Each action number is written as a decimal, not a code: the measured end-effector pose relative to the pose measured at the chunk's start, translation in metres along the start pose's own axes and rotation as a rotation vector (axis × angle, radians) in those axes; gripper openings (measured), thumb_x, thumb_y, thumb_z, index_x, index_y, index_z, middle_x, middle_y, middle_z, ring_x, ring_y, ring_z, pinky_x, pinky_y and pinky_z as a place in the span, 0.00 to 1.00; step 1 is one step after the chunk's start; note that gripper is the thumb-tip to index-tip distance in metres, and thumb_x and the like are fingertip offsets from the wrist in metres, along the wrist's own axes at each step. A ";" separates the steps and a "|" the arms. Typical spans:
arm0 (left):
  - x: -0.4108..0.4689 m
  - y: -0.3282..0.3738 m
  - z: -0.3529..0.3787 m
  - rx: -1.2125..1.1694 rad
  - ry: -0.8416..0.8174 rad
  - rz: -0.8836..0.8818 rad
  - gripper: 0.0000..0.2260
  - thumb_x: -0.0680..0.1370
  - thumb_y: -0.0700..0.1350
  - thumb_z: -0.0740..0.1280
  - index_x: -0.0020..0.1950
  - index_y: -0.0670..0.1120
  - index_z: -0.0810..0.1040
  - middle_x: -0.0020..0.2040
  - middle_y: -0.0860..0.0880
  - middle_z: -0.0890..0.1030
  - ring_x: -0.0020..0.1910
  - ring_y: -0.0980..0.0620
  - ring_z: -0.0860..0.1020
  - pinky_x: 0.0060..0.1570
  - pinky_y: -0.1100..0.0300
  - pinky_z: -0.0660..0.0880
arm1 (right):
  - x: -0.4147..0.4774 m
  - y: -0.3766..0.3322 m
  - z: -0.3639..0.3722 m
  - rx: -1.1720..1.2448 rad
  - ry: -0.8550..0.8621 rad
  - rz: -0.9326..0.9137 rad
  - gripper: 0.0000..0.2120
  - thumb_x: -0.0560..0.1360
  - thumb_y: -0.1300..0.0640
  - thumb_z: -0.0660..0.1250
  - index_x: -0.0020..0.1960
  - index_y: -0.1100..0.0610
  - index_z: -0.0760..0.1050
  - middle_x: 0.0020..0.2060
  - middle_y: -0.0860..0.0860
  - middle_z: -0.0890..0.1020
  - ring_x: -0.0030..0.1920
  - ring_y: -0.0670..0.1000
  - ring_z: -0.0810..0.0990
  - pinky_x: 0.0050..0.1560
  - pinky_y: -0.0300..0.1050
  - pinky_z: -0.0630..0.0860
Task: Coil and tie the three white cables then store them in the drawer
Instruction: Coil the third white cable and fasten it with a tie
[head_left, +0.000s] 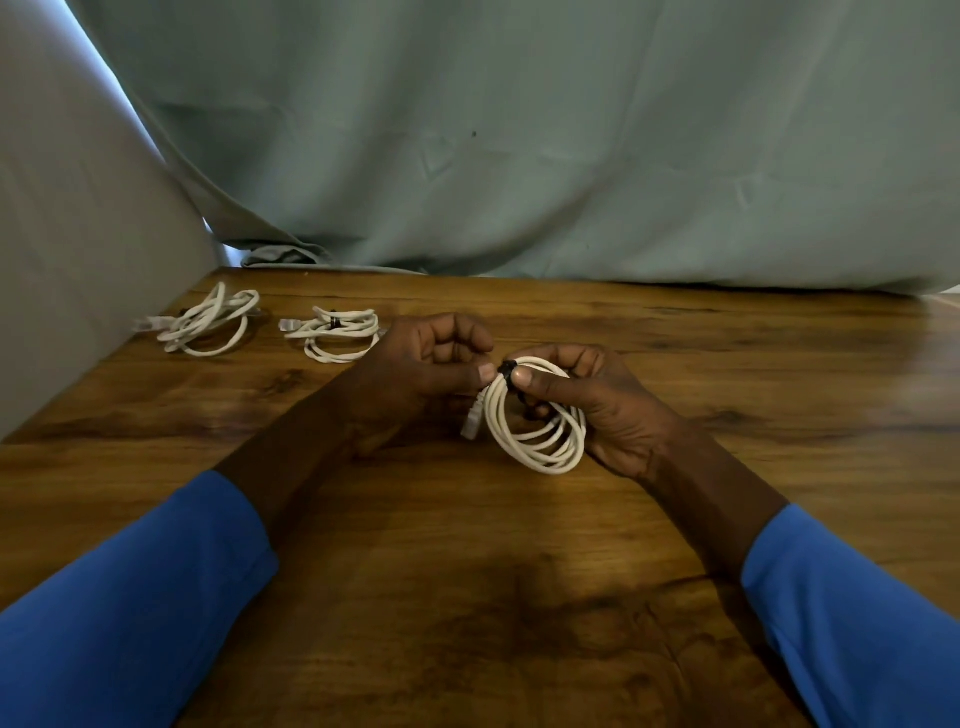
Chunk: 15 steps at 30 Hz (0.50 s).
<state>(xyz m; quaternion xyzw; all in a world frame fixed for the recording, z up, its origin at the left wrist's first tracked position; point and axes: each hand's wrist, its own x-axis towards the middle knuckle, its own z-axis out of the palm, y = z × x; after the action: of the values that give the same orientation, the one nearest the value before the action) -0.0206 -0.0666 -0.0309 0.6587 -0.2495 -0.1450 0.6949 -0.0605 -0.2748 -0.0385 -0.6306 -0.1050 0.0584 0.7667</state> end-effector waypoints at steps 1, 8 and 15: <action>-0.001 -0.001 0.000 -0.059 -0.018 -0.042 0.13 0.72 0.37 0.73 0.56 0.42 0.79 0.44 0.46 0.84 0.40 0.51 0.84 0.37 0.58 0.82 | 0.000 0.000 -0.001 -0.002 -0.011 -0.006 0.13 0.61 0.56 0.80 0.45 0.56 0.88 0.39 0.54 0.85 0.36 0.48 0.79 0.38 0.37 0.78; -0.004 0.003 -0.003 -0.160 -0.056 -0.203 0.14 0.71 0.37 0.73 0.57 0.40 0.81 0.47 0.42 0.86 0.42 0.48 0.86 0.38 0.56 0.83 | -0.001 0.001 -0.003 -0.062 -0.059 -0.040 0.14 0.64 0.58 0.78 0.48 0.60 0.85 0.39 0.54 0.86 0.36 0.47 0.83 0.39 0.38 0.81; -0.003 0.002 0.002 -0.185 0.008 -0.166 0.10 0.69 0.38 0.73 0.49 0.42 0.80 0.41 0.45 0.85 0.37 0.50 0.85 0.33 0.58 0.82 | 0.001 0.003 -0.003 -0.104 -0.042 -0.060 0.12 0.67 0.59 0.76 0.49 0.61 0.82 0.38 0.54 0.86 0.35 0.47 0.82 0.37 0.39 0.80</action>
<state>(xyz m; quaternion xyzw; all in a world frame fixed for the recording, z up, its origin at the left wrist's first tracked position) -0.0242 -0.0668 -0.0294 0.6105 -0.1770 -0.2217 0.7395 -0.0585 -0.2765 -0.0423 -0.6649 -0.1429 0.0430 0.7319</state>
